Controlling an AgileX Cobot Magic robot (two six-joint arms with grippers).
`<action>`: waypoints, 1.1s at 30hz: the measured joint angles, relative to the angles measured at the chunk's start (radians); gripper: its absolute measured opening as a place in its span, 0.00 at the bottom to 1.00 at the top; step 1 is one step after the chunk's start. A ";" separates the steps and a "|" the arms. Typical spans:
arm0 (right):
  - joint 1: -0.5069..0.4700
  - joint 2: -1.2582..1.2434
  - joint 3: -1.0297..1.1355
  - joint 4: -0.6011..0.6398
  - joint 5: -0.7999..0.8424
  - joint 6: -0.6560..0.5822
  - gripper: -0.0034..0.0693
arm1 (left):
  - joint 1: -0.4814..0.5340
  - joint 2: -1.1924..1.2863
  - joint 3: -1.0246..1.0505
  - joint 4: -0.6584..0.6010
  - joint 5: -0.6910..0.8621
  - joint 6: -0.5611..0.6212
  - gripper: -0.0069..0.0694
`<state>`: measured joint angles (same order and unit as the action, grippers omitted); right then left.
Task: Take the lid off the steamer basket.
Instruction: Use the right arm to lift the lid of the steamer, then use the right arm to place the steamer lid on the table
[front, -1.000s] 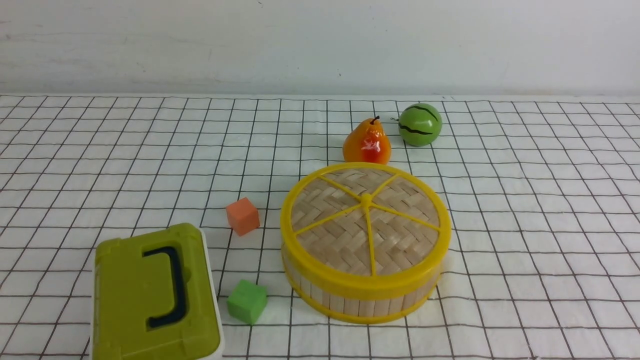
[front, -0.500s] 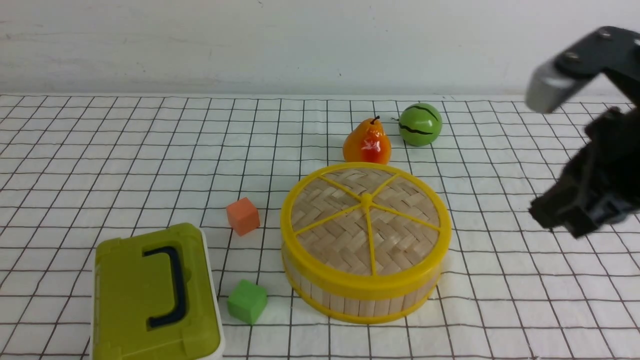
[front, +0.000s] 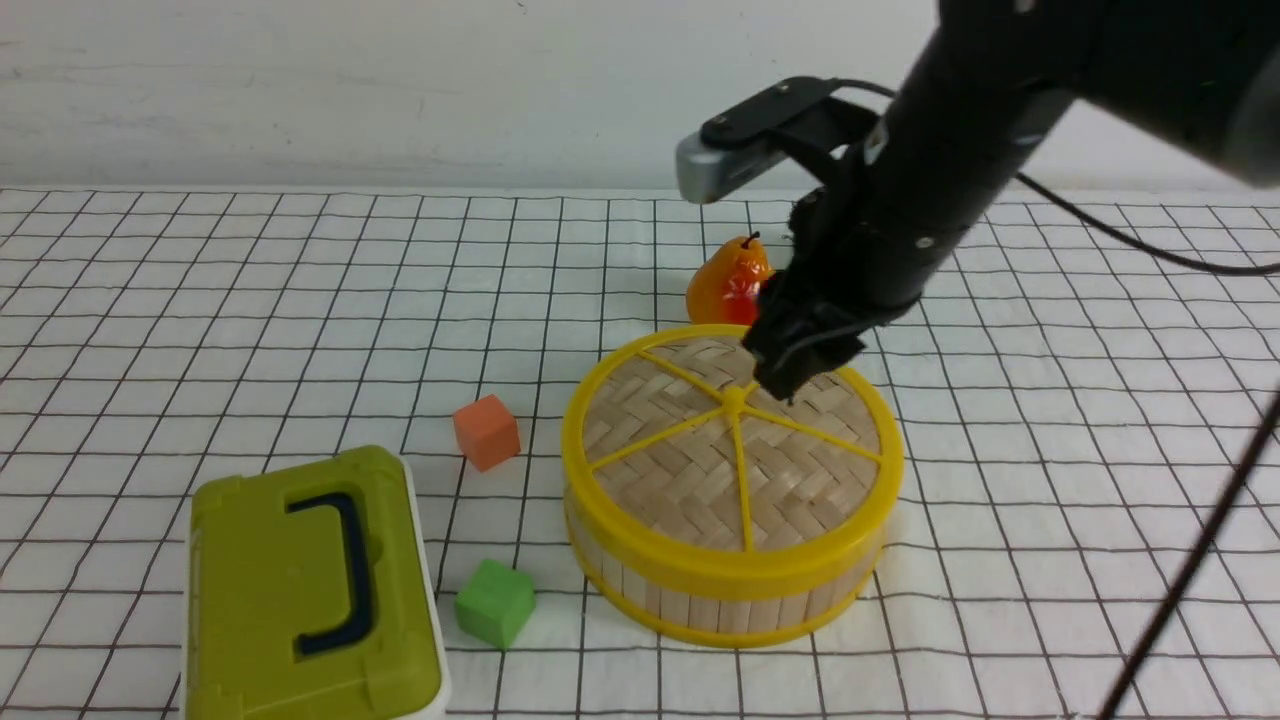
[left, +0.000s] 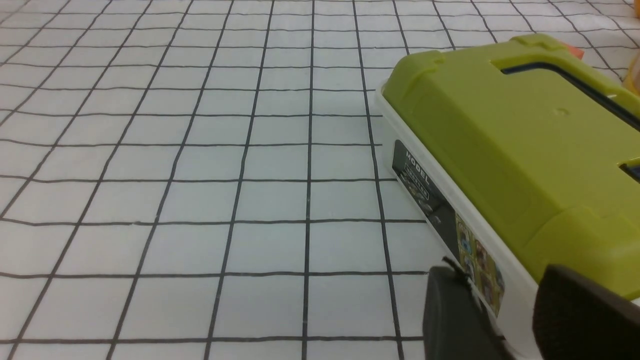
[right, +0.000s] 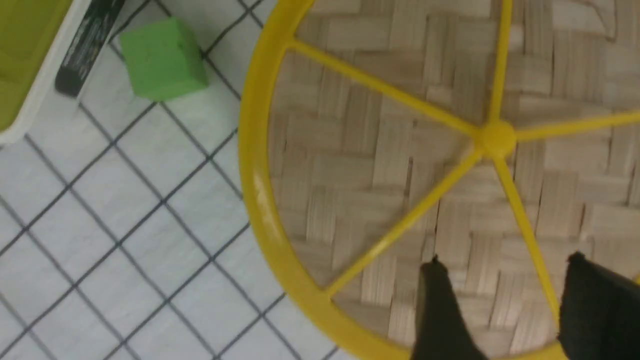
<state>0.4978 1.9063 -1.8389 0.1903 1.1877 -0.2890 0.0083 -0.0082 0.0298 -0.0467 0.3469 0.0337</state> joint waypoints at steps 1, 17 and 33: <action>0.000 0.023 -0.018 -0.001 -0.009 0.006 0.57 | 0.000 0.000 0.000 0.000 0.000 0.000 0.40; 0.000 0.197 -0.087 -0.014 -0.106 0.018 0.32 | 0.000 0.000 0.000 0.000 0.000 0.000 0.40; 0.000 -0.016 -0.087 -0.061 0.007 0.050 0.19 | 0.000 0.000 0.000 0.000 0.000 0.000 0.40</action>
<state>0.4977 1.8900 -1.9261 0.1297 1.1951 -0.2388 0.0083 -0.0082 0.0298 -0.0467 0.3469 0.0337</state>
